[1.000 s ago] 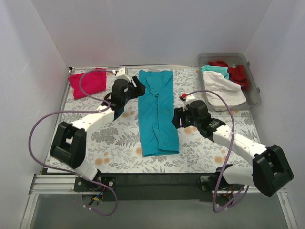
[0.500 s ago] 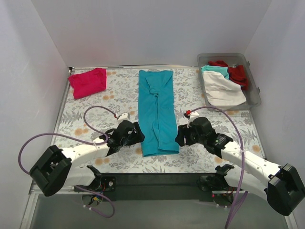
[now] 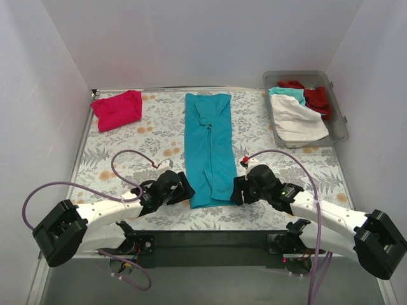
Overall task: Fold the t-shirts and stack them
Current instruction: Fold the tshirt
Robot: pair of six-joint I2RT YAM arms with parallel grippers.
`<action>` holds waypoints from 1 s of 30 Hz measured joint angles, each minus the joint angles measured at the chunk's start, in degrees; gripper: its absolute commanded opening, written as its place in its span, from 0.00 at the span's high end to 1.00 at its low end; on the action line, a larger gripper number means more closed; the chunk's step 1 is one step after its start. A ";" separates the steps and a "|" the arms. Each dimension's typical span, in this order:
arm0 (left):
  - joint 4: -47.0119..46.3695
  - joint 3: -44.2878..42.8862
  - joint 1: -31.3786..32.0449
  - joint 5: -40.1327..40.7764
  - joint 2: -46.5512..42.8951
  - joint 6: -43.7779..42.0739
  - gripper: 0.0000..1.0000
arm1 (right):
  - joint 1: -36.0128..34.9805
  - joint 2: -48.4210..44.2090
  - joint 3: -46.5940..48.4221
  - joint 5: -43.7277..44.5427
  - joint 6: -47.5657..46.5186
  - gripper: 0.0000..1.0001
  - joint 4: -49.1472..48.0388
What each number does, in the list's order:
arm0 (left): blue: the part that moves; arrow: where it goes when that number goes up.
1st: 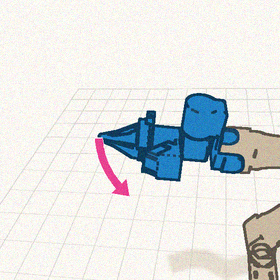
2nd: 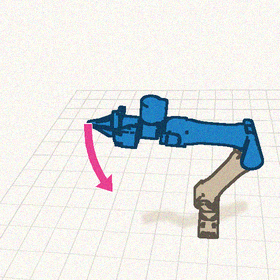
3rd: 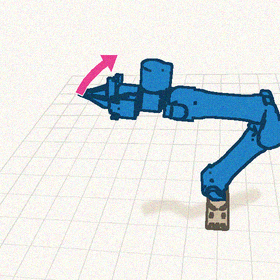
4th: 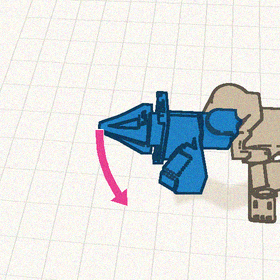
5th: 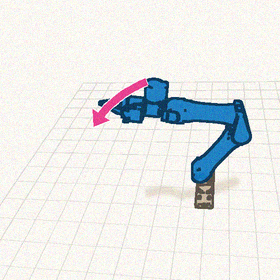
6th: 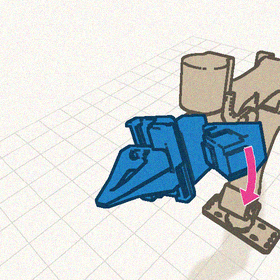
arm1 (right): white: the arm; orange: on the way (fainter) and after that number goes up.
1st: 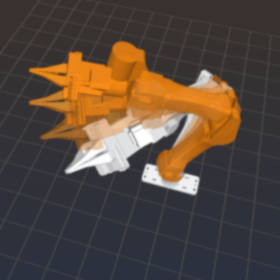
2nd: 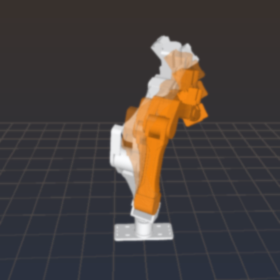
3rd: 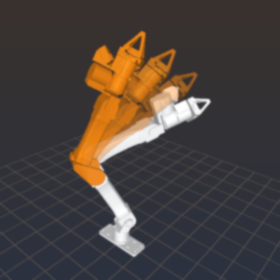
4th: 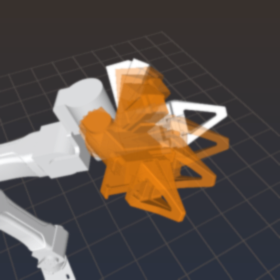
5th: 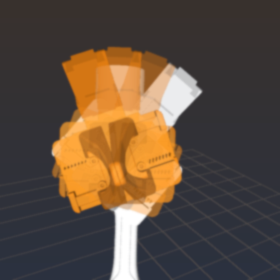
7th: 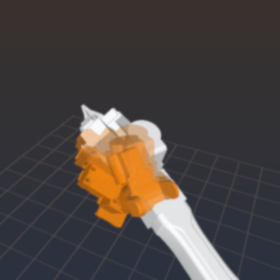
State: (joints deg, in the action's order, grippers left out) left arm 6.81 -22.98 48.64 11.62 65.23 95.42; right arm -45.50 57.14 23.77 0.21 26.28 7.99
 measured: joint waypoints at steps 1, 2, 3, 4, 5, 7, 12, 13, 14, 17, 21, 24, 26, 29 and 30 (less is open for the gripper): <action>0.02 0.02 0.44 0.04 0.09 0.39 0.41 | -0.31 0.44 -0.04 0.07 0.33 0.44 -0.31; -0.13 0.02 0.98 0.07 0.15 0.81 0.41 | -0.59 0.96 -0.07 0.15 0.59 0.44 -0.63; -0.31 0.02 1.46 0.11 0.31 1.22 0.41 | -0.83 1.42 -0.11 0.26 0.74 0.44 -0.92; -0.61 0.02 1.92 0.15 0.52 1.66 0.43 | -1.09 1.88 -0.15 0.33 0.87 0.44 -1.16; -0.85 0.02 2.23 0.17 0.68 1.99 0.44 | -1.22 2.32 -0.28 0.50 1.01 0.44 -1.51; -1.44 0.00 2.93 0.20 1.31 2.56 0.45 | -1.51 2.97 -0.50 0.68 1.36 0.44 -1.97; -2.51 0.00 4.96 0.39 2.19 3.72 0.48 | -1.84 3.37 -1.38 0.92 2.08 0.47 -2.95; -2.43 0.00 5.33 0.42 2.19 3.98 0.49 | -1.92 3.37 -1.46 0.94 2.10 0.48 -3.15; -2.32 0.00 5.68 0.39 2.19 4.17 0.50 | -1.97 3.39 -1.55 0.96 2.16 0.49 -3.30; -1.81 0.04 6.19 0.42 2.16 4.90 0.53 | -2.12 3.39 -1.84 1.11 2.32 0.50 -3.74; -0.94 0.24 6.60 0.39 1.73 5.79 0.58 | -2.16 3.69 -2.03 1.11 2.32 0.51 -4.09; -0.42 0.50 7.15 0.37 1.73 6.51 0.69 | -2.23 4.11 -2.14 1.11 2.32 0.55 -4.57; 0.11 0.59 7.63 0.33 1.81 6.73 0.78 | -2.27 4.24 -2.14 1.11 2.34 0.60 -4.98; 0.57 0.63 8.31 0.37 2.36 7.37 0.97 | -2.34 4.66 -2.14 1.11 2.43 0.70 -5.35; 0.72 0.63 8.52 0.42 2.56 7.61 1.00 | -2.45 4.85 -2.14 1.11 2.43 0.74 -5.46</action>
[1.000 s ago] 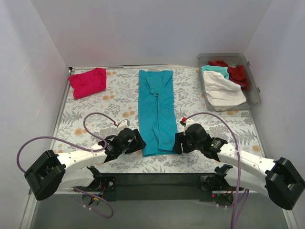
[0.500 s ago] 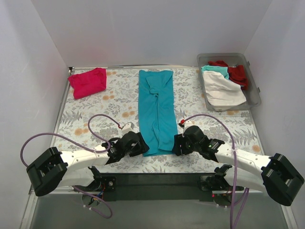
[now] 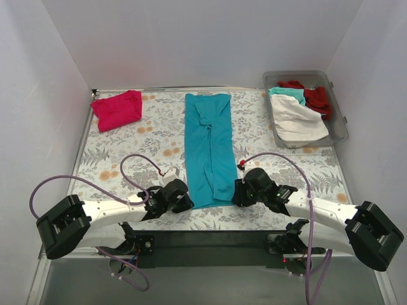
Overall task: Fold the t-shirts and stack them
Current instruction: Fold the tshirt
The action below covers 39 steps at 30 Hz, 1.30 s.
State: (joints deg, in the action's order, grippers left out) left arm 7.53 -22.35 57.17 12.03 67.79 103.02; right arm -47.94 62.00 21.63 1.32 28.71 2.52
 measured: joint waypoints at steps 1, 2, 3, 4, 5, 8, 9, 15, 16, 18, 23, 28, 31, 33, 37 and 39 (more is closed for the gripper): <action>0.02 0.00 0.15 0.00 0.15 0.02 1.00 | -0.11 0.24 0.00 -0.02 -0.07 0.79 -0.07; 0.02 -0.04 0.28 0.07 0.22 -0.02 1.00 | -0.24 0.46 0.00 -0.04 -0.15 0.87 -0.11; 0.00 -0.04 0.35 0.20 0.22 0.11 1.00 | -0.35 0.66 0.00 -0.04 -0.33 0.92 -0.13; 0.00 -0.04 0.44 0.26 0.22 0.13 1.00 | -0.50 0.87 0.00 -0.07 -0.35 0.96 -0.15; 0.00 -0.04 0.48 0.37 0.22 0.13 1.00 | -0.66 1.09 0.00 -0.15 -0.37 0.99 -0.13; 0.00 -0.04 0.85 0.61 0.15 -0.11 1.00 | -1.38 1.42 0.00 -0.22 -0.35 0.99 -0.17; -0.02 -0.04 1.05 0.61 0.11 -0.33 1.00 | -1.70 1.51 0.00 -0.24 -0.37 0.99 -0.22; 0.98 0.17 1.97 -0.04 -0.96 -1.38 1.00 | -4.74 1.51 0.00 -0.17 0.00 0.99 0.04; 1.36 0.37 2.05 -0.37 -1.44 -1.44 1.00 | -5.27 1.36 0.00 -0.13 0.20 0.99 0.28; 2.08 0.79 2.14 -0.74 -2.56 -1.64 1.00 | -6.16 0.72 0.00 0.04 0.87 0.99 1.07; 3.91 0.96 2.23 -0.90 -6.05 -3.34 1.00 | -6.82 -1.31 0.22 1.62 1.18 0.99 3.43; 2.91 -2.62 0.76 -0.98 -7.41 -8.11 1.00 | -6.82 1.01 5.01 4.94 -0.61 0.99 6.47; 0.66 -5.51 -3.56 -2.10 -6.32 -11.52 1.00 | -6.25 4.52 10.88 6.60 -3.08 0.99 6.97; -1.51 -6.84 -7.80 -3.67 -5.51 -13.88 1.00 | -5.55 7.23 15.34 7.43 -4.92 0.99 7.21; -3.54 -9.16 -14.27 -5.55 -3.85 -17.77 1.00 | -3.69 11.63 22.25 8.31 -8.13 0.99 6.80; -4.74 -10.29 -16.65 -6.97 -2.62 -19.17 1.00 | -2.23 13.60 24.70 8.33 -9.53 0.99 6.82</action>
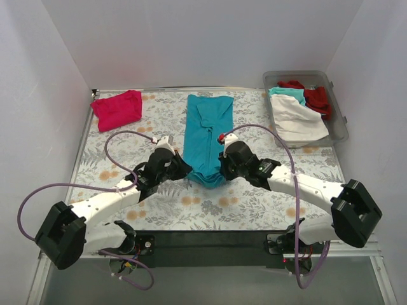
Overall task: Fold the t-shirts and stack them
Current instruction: Fold the tshirt
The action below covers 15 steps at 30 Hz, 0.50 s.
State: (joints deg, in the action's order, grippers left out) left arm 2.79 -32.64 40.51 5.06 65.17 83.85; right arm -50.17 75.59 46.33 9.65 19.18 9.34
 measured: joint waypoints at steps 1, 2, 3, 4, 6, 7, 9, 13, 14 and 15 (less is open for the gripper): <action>-0.87 -0.68 -1.49 -0.94 0.90 -0.79 1.00 | 0.68 0.83 0.83 0.02 -0.42 0.99 -0.09; -1.88 -1.42 -2.89 -1.68 2.16 -1.49 1.00 | 1.77 1.99 1.73 -0.11 -1.05 0.99 -0.07; -2.73 -2.47 -4.39 -2.64 3.78 -2.23 1.00 | 2.89 3.06 2.49 -0.17 -1.55 0.99 -0.07; -3.65 -3.67 -5.97 -3.67 5.81 -2.95 1.00 | 4.00 4.22 3.21 -0.42 -2.05 0.99 -0.02; -5.44 -6.54 -8.61 -5.86 10.73 -4.09 1.00 | 6.12 6.95 4.96 -0.90 -3.13 0.99 0.17; -6.08 -7.80 -9.68 -6.69 12.85 -4.48 1.00 | 7.17 8.35 5.95 -1.22 -3.61 0.99 0.26; -7.41 -11.37 -11.63 -8.48 18.73 -5.35 1.00 | 8.87 11.10 8.17 -1.92 -4.55 0.99 0.61; -8.22 -18.86 -14.27 -11.39 30.16 -6.97 1.00 | 12.15 17.55 13.73 -3.87 -6.21 0.99 0.68; -8.15 -20.57 -14.69 -11.82 32.61 -7.28 1.00 | 12.81 19.10 14.97 -4.39 -6.60 0.99 0.68; -7.89 -22.18 -15.04 -12.20 34.73 -7.63 1.00 | 13.46 20.59 16.20 -4.85 -7.04 0.99 0.76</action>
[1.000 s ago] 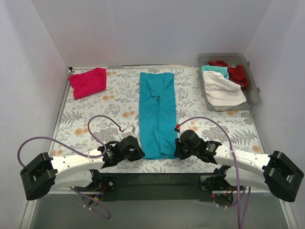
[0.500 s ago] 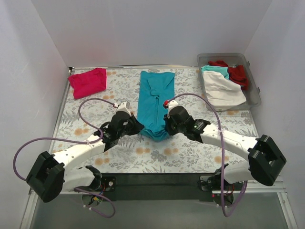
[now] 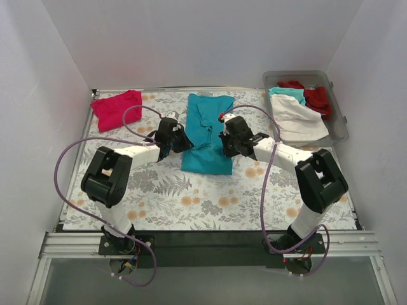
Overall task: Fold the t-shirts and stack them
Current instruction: Fold the tshirt
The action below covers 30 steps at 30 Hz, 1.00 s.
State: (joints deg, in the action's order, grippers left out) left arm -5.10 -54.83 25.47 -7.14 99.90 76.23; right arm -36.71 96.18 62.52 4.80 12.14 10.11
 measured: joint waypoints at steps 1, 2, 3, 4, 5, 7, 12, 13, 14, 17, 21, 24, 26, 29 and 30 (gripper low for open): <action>0.13 -1.53 -0.39 -0.24 1.95 -0.33 1.00 | 0.66 1.38 1.09 -0.61 -0.35 0.99 -0.04; 0.26 -2.84 -0.72 -0.50 3.56 -0.57 1.00 | 1.18 2.69 2.05 -1.14 -0.57 0.99 -0.02; 0.57 -4.02 -1.09 -0.68 4.92 -0.76 1.00 | 1.75 3.85 2.99 -1.62 -0.81 0.99 0.11; 0.85 -5.05 -1.38 -0.92 5.99 -0.92 1.00 | 2.40 4.96 3.85 -2.08 -1.07 0.99 0.11; 1.03 -5.97 -1.68 -1.05 6.86 -1.05 1.00 | 2.95 6.03 4.68 -2.43 -1.36 0.99 0.22; 1.51 -7.82 -2.29 -1.46 8.13 -1.29 1.00 | 4.13 8.26 6.73 -3.23 -1.88 0.99 0.55; 2.16 -12.07 -4.37 -2.32 10.67 -1.81 1.00 | 6.73 12.79 11.15 -5.05 -2.95 0.99 1.68; 2.16 -12.76 -4.48 -2.51 11.06 -1.90 1.00 | 7.10 13.35 11.85 -5.27 -3.15 0.99 1.97; 2.16 -13.51 -4.68 -2.73 11.41 -1.97 1.00 | 7.34 13.68 12.26 -5.38 -3.28 0.99 2.16; 2.49 -14.88 -5.05 -3.30 11.80 -2.29 1.00 | 8.11 14.05 13.79 -5.99 -3.63 0.99 3.58; 3.08 -17.64 -5.42 -4.11 12.81 -2.60 1.00 | 8.76 14.53 17.55 -6.62 -4.28 0.99 5.01; 2.84 -20.06 -5.84 -4.87 14.12 -2.80 1.00 | 9.29 15.65 21.27 -6.99 -4.87 0.99 5.68; 2.54 -21.97 -6.38 -5.44 15.63 -2.82 1.00 | 9.79 16.96 23.91 -7.34 -5.01 0.99 6.16; 1.86 -25.11 -7.21 -5.92 18.67 -2.89 1.00 | 10.69 19.61 27.26 -7.82 -5.11 0.99 6.49; 1.75 -26.27 -7.50 -6.08 19.82 -2.89 1.00 | 11.04 20.63 28.26 -7.98 -5.14 0.99 6.73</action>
State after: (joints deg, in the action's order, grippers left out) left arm -3.36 -81.10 17.98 -13.21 119.72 73.34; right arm -25.67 116.81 90.78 -3.18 7.01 16.84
